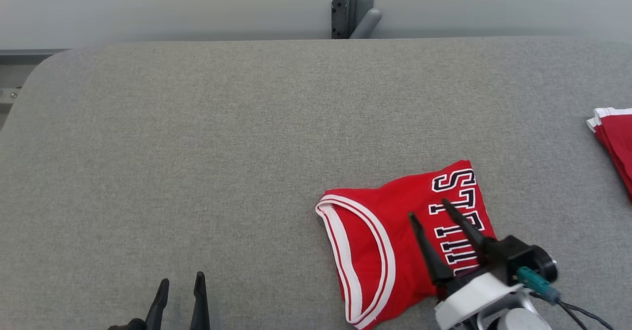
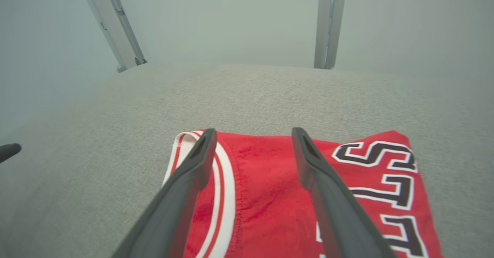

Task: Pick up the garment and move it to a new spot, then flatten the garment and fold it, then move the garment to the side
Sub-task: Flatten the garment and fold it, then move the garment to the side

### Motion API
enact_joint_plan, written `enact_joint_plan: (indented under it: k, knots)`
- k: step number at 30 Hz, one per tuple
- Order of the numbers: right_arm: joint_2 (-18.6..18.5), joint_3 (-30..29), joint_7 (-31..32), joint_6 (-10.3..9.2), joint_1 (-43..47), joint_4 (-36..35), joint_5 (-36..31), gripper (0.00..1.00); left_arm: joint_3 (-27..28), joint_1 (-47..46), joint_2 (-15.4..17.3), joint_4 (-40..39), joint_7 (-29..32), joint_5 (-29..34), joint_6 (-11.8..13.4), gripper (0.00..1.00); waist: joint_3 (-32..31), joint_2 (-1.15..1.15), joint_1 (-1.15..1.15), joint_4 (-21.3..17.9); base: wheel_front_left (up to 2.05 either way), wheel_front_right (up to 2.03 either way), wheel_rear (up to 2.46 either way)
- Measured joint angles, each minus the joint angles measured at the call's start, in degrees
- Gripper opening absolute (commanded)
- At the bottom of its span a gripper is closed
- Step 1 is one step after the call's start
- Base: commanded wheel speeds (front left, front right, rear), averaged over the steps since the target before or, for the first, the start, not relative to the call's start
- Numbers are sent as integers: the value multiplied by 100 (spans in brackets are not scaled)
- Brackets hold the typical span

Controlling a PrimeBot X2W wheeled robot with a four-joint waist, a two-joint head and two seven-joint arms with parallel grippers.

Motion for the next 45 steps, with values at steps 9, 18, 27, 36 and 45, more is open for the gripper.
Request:
enact_joint_plan:
  k: [9,18,27,36,45]
  knots:
    - [-21,-1965,-3,0,1196,-956,-386,100,104,103,-1,-89,0,102,-2,100,-265,0,0,-319,0,0,0]
    - [-25,-2593,-3,0,1638,-402,-233,100,218,267,-2,-79,0,337,-87,100,-691,0,0,-375,0,0,0]
    - [2,-2486,-3,0,1694,-202,-183,100,415,354,-1,-178,0,519,-180,100,-928,0,0,-304,0,0,0]
    - [-59,-2263,-3,0,1489,-183,-178,100,425,366,-1,-235,0,548,-211,100,-932,0,0,-242,0,0,0]
    - [-48,-2095,1210,0,710,-13,993,100,389,398,-1,-256,0,489,-204,100,-834,0,0,-203,0,0,0]
